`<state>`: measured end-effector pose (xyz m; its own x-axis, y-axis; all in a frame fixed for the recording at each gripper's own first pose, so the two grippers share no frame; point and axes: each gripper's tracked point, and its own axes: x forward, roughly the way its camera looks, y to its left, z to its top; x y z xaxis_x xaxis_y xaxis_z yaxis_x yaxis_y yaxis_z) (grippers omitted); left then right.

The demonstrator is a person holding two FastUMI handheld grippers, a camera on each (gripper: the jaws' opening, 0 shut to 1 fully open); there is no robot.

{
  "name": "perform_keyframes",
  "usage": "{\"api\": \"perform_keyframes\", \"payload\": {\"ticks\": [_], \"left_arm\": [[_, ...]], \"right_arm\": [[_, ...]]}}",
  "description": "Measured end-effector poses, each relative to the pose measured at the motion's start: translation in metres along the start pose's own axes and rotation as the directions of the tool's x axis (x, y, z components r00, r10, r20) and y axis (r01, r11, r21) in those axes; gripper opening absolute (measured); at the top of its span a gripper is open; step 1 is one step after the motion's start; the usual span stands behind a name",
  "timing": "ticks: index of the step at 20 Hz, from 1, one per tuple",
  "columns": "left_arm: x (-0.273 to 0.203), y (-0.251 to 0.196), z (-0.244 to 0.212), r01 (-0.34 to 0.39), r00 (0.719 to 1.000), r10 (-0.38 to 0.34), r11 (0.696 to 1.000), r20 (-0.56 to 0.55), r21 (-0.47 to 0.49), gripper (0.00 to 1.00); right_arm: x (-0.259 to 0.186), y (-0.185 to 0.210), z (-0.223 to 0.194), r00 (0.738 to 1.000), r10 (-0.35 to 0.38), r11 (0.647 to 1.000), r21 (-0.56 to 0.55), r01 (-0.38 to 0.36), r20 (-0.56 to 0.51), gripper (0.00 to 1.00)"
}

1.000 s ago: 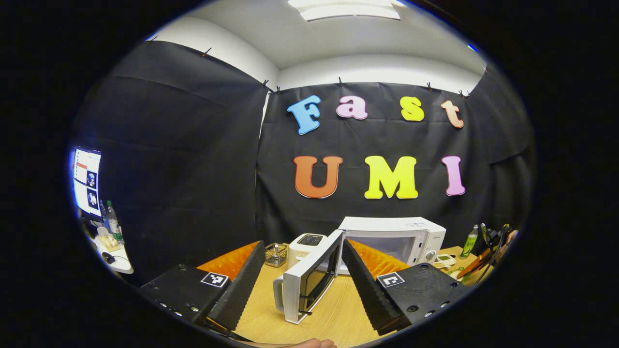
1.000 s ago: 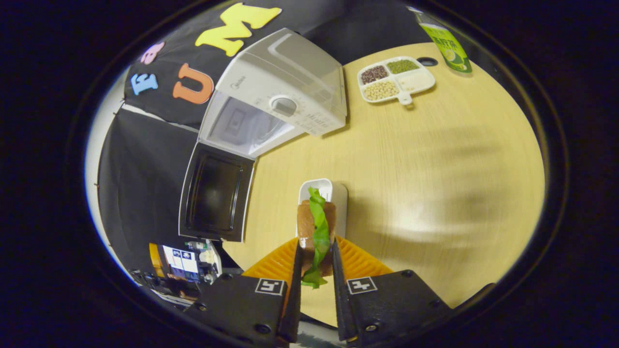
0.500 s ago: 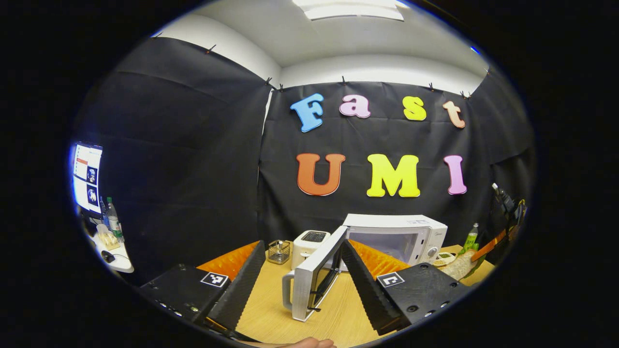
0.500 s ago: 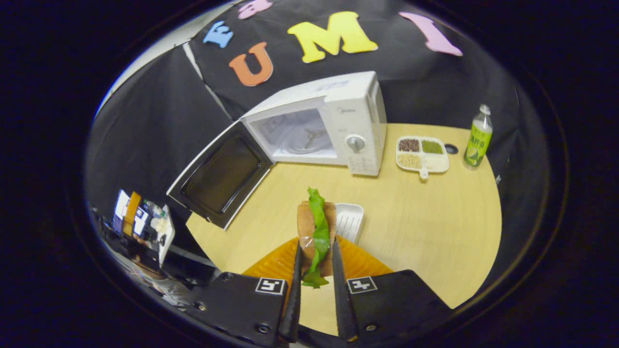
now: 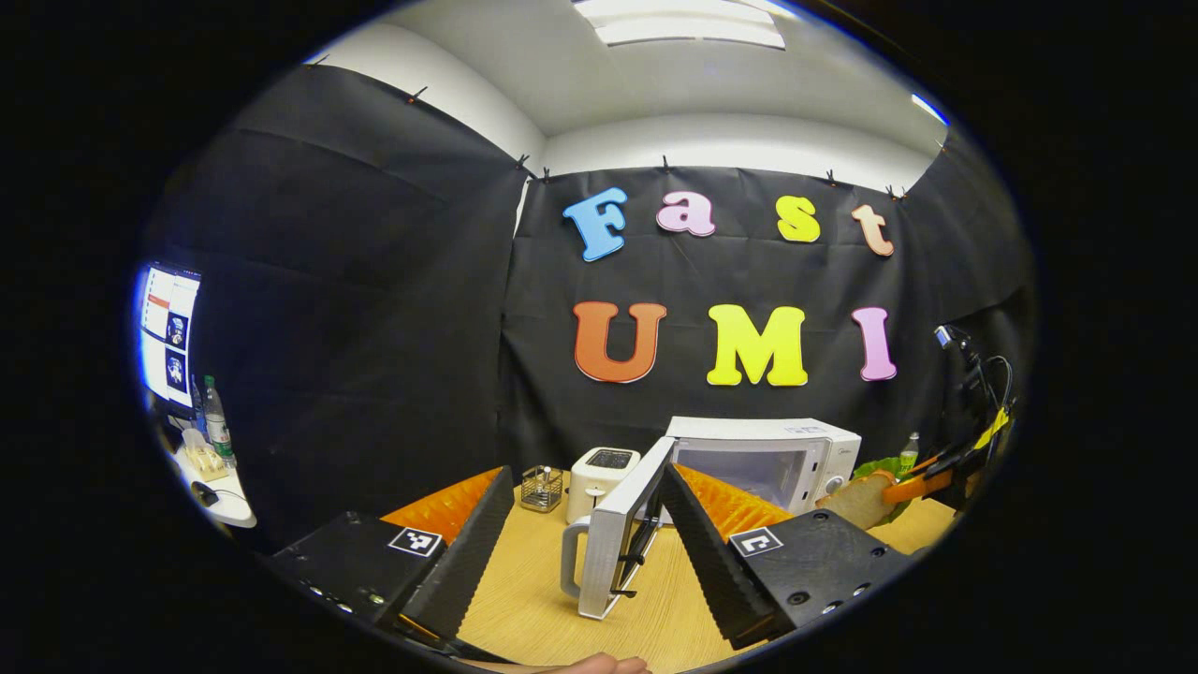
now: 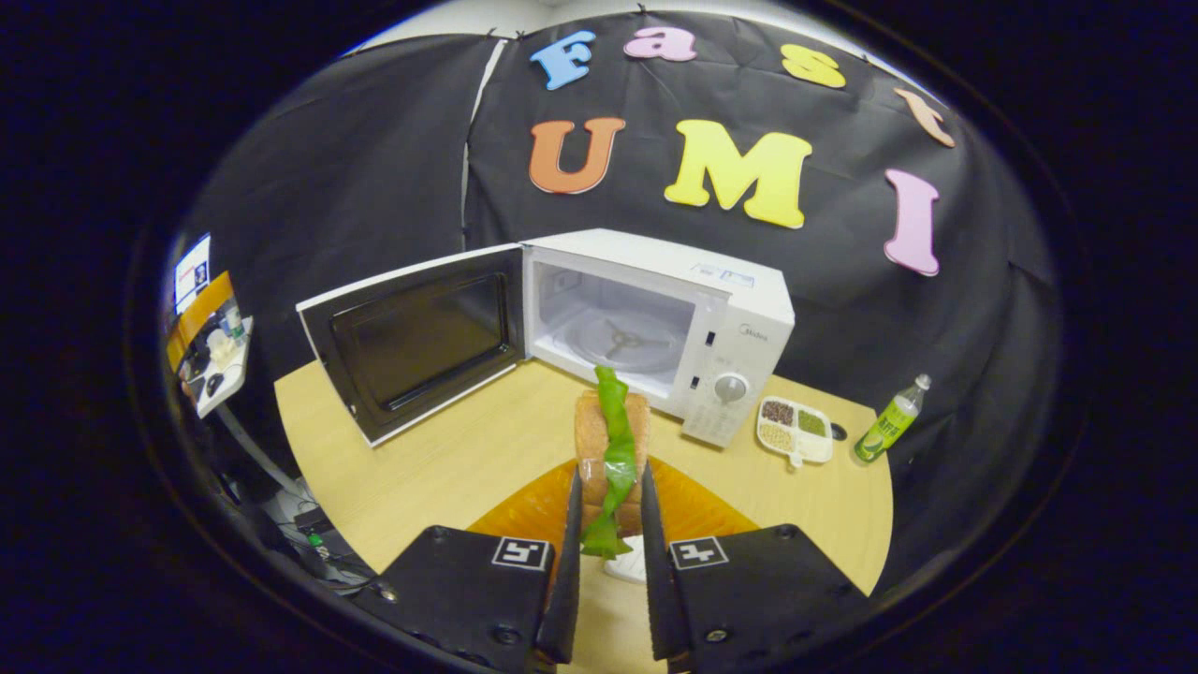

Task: Open the microwave oven with the left hand, put the food in, and close the microwave oven.

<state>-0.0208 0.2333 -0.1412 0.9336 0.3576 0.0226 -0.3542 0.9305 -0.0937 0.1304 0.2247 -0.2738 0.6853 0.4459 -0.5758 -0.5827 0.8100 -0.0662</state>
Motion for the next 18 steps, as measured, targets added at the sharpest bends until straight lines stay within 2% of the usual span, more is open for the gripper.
{"api": "perform_keyframes", "payload": {"ticks": [3, 4, 5, 6, 7, 8, 9, 10, 11, 13, 14, 15, 16, 18], "left_arm": [[-0.002, 0.006, -0.006, 0.006, 1.000, -0.006, 1.000, -0.014, -0.024, 0.84], [-0.002, 0.008, -0.010, 0.008, 1.000, -0.009, 0.999, -0.024, -0.032, 0.84], [-0.004, 0.010, -0.014, 0.009, 0.999, -0.011, 0.999, -0.034, -0.034, 0.84], [-0.004, 0.012, -0.017, 0.012, 0.999, -0.013, 1.000, -0.043, -0.028, 0.84], [-0.003, 0.015, -0.020, 0.016, 0.999, -0.016, 1.000, -0.046, -0.011, 0.84], [-0.001, 0.018, -0.020, 0.018, 0.999, -0.018, 1.000, -0.044, 0.012, 0.95], [-0.001, 0.021, -0.020, 0.022, 0.999, -0.021, 0.999, -0.041, 0.038, 0.95], [0.000, 0.024, -0.020, 0.024, 0.999, -0.022, 0.998, -0.037, 0.063, 0.95], [-0.001, 0.028, -0.020, 0.023, 0.999, -0.020, 0.997, -0.030, 0.080, 0.95], [-0.001, 0.031, -0.022, 0.025, 0.999, -0.023, 0.996, -0.027, 0.085, 0.95], [-0.002, 0.033, -0.025, 0.028, 0.999, -0.026, 0.997, -0.027, 0.078, 0.95], [-0.002, 0.033, -0.027, 0.034, 0.999, -0.032, 0.997, -0.030, 0.067, 0.95], [0.002, 0.031, -0.032, 0.048, 0.998, -0.045, 0.997, -0.041, 0.055, 0.95], [0.003, 0.032, -0.041, 0.068, 0.996, -0.064, 0.997, -0.069, 0.045, 0.95]], "right_arm": [[0.027, 0.020, 0.013, 0.997, -0.042, 0.999, -0.029, 0.044, 0.063, 0.27], [0.036, 0.029, 0.017, 0.995, -0.054, 0.998, -0.037, 0.058, 0.083, 0.34], [0.046, 0.037, 0.021, 0.993, -0.067, 0.997, -0.038, 0.071, 0.101, 0.34], [0.056, 0.043, 0.026, 0.990, -0.079, 0.996, -0.035, 0.084, 0.119, 0.27], [0.066, 0.049, 0.030, 0.987, -0.094, 0.995, -0.032, 0.099, 0.130, 0.34], [0.075, 0.055, 0.034, 0.984, -0.109, 0.993, -0.030, 0.115, 0.140, 0.27], [0.085, 0.059, 0.039, 0.980, -0.123, 0.992, -0.019, 0.128, 0.155, 0.27], [0.094, 0.064, 0.045, 0.976, -0.137, 0.990, -0.007, 0.140, 0.172, 0.34], [0.104, 0.067, 0.052, 0.970, -0.155, 0.988, 0.006, 0.156, 0.187, 0.34], [0.123, 0.065, 0.064, 0.956, -0.199, 0.980, 0.052, 0.192, 0.217, 0.34], [0.133, 0.065, 0.067, 0.948, -0.218, 0.975, 0.088, 0.203, 0.231, 0.29], [0.144, 0.066, 0.071, 0.942, -0.235, 0.969, 0.130, 0.208, 0.240, 0.34], [0.155, 0.066, 0.074, 0.937, -0.248, 0.963, 0.171, 0.210, 0.245, 0.29], [0.177, 0.065, 0.080, 0.928, -0.273, 0.944, 0.254, 0.209, 0.252, 0.29]]}}
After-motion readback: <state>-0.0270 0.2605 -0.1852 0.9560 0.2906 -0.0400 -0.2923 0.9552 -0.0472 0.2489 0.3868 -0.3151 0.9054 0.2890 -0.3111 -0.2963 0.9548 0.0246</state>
